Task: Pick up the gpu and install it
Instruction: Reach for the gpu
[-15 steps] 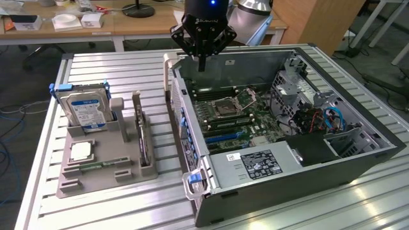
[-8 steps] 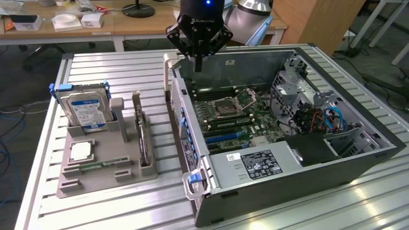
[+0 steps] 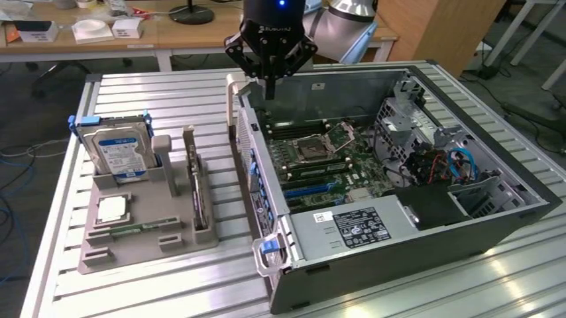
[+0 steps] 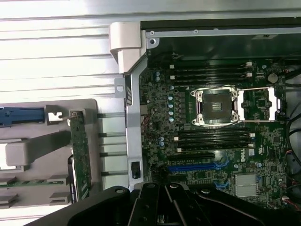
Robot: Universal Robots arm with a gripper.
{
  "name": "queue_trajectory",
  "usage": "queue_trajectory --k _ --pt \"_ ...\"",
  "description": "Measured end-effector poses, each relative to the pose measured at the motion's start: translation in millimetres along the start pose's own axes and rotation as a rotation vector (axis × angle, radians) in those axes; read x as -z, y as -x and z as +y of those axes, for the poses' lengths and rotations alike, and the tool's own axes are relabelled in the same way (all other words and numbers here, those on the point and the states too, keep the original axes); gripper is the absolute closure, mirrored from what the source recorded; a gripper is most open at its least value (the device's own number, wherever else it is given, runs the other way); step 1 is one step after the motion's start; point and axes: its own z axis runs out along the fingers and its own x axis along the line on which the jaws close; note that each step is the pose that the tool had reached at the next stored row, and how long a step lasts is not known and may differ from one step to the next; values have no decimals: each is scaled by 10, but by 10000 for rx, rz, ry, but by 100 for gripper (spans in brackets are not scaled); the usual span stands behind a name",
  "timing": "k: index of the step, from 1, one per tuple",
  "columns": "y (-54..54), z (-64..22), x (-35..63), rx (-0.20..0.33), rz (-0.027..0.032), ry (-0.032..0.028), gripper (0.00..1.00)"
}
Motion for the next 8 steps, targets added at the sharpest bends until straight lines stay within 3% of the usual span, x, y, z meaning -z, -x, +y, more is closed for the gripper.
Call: queue_trajectory --k 8 --pt "-72 -5 2 -1 0 0 90"
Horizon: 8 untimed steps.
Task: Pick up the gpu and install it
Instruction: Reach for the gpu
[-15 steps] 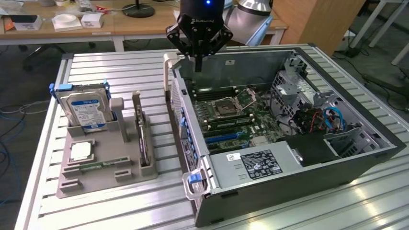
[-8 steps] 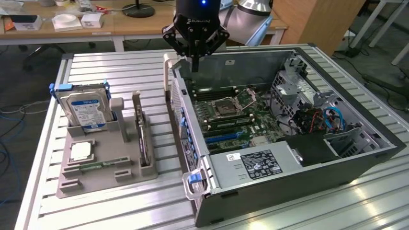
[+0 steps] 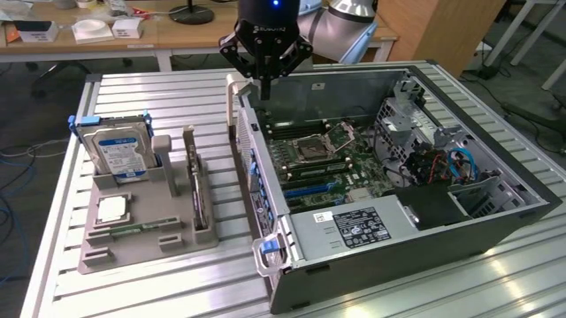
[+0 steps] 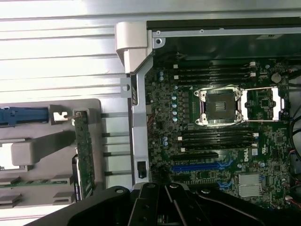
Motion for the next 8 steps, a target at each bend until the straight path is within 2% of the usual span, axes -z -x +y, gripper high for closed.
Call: queue_trajectory --k 8 --pt "-73 -6 2 1 0 0 90"
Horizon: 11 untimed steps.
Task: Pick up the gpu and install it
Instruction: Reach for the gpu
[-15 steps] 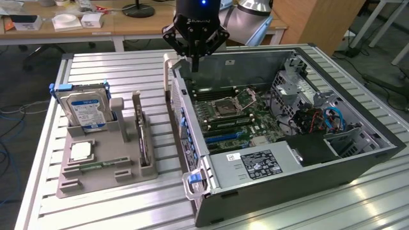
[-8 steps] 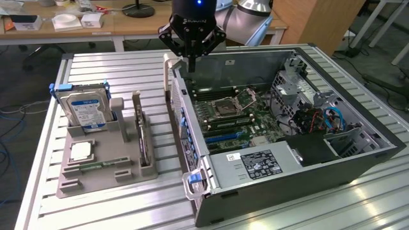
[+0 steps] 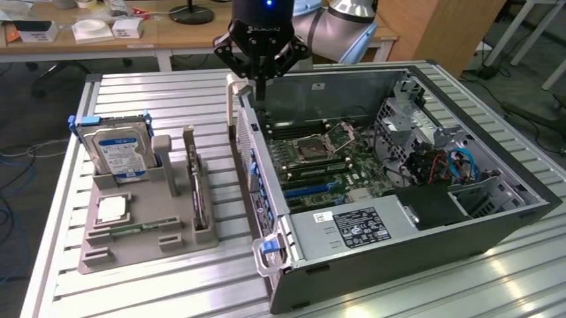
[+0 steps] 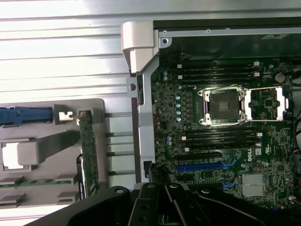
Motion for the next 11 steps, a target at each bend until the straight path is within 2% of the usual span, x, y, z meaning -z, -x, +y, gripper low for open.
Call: queue_trajectory --k 11 --pt "-106 -8 3 -1 0 0 90"
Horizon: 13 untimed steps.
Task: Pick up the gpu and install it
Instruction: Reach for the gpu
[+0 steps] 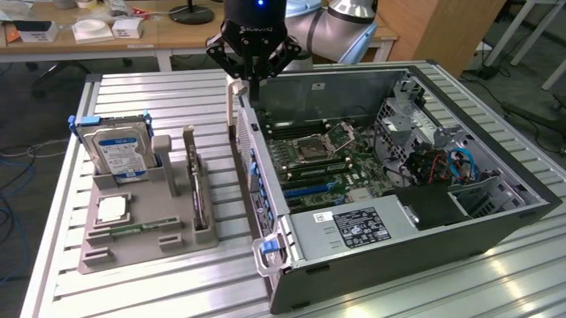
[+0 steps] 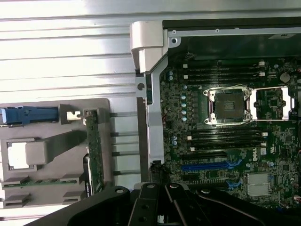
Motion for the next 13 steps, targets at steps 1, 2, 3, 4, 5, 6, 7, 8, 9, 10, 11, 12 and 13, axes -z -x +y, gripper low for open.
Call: queue_trajectory --k 1,2,3,4,5,6,7,8,9,10,11,12,13 --pt "-11 -1 0 0 -1 0 90" --pt "-21 -2 1 0 0 -1 90" --pt "-31 -2 1 0 0 0 90" --pt "-40 -3 1 0 -1 0 90" --pt "-49 -4 1 0 0 0 90" --pt "-59 -5 2 1 0 -1 90" --pt "-68 -5 2 1 0 -1 90" --pt "-78 -6 2 1 1 -1 90" --pt "-88 -7 3 0 0 -1 90" --pt "-96 -7 2 1 -1 0 90" --pt "-105 -8 3 1 0 -1 90" --pt "-114 -9 3 0 0 -1 90" --pt "-122 -9 3 1 -1 0 90"
